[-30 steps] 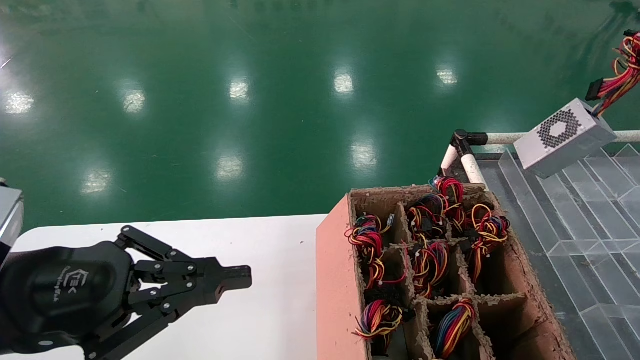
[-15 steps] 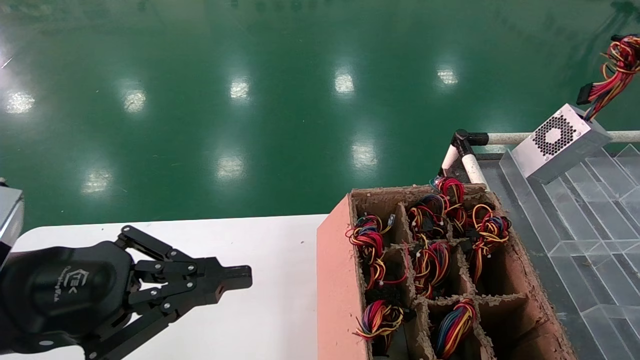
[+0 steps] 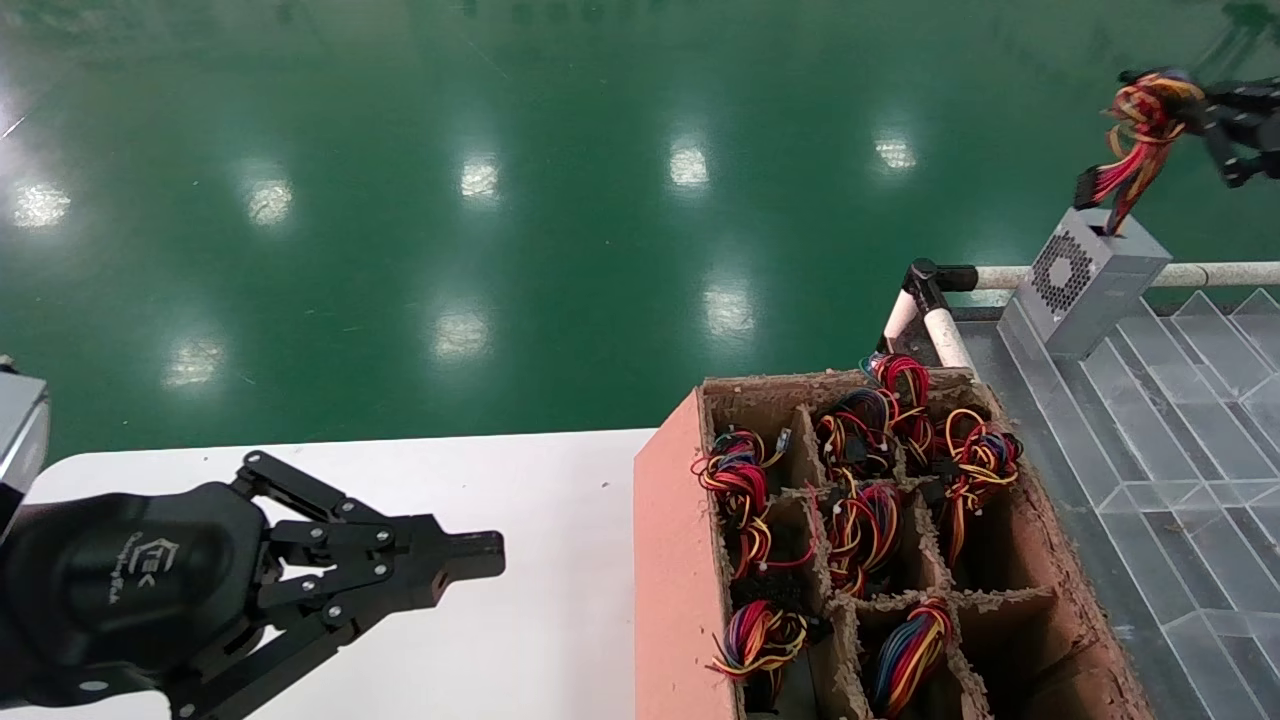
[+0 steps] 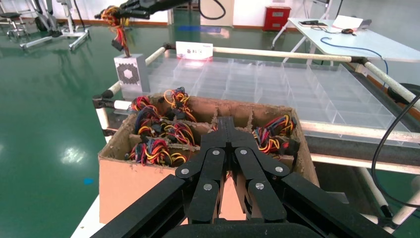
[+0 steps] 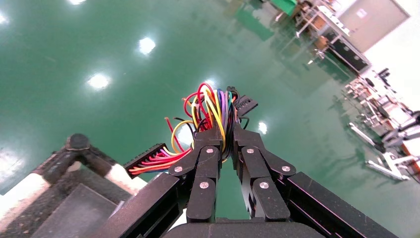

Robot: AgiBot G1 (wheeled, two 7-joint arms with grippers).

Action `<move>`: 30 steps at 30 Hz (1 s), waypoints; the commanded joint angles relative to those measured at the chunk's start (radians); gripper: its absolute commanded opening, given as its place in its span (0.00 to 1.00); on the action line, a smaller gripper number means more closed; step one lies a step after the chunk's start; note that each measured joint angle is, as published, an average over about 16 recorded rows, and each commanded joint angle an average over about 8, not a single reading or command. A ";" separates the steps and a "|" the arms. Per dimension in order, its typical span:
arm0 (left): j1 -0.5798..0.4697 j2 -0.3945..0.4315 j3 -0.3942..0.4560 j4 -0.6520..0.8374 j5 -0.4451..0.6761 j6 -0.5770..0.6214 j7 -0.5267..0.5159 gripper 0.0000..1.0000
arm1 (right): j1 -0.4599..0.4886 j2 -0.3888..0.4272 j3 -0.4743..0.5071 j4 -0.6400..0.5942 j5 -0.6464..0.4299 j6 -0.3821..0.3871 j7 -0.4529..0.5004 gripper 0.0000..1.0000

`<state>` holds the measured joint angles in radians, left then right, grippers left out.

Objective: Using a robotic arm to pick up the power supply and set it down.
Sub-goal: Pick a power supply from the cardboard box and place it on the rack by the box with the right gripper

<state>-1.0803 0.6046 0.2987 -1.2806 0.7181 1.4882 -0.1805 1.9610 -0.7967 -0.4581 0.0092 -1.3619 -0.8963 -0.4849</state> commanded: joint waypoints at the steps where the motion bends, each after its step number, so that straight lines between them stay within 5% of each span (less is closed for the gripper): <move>1: 0.000 0.000 0.000 0.000 0.000 0.000 0.000 0.00 | -0.004 -0.010 -0.003 -0.001 -0.004 0.001 -0.009 0.00; 8: 0.000 0.000 0.000 0.000 0.000 0.000 0.000 0.00 | -0.027 -0.013 -0.006 -0.010 -0.009 0.005 -0.024 0.02; 16: 0.000 0.000 0.001 0.000 -0.001 0.000 0.000 0.00 | -0.027 -0.014 -0.008 -0.011 -0.012 0.013 -0.022 0.99; 30: 0.000 -0.001 0.002 0.000 -0.001 -0.001 0.001 0.00 | -0.008 -0.012 -0.006 -0.014 -0.009 0.051 0.003 1.00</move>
<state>-1.0806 0.6040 0.3003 -1.2806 0.7170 1.4876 -0.1797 1.9534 -0.8095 -0.4645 -0.0042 -1.3709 -0.8445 -0.4823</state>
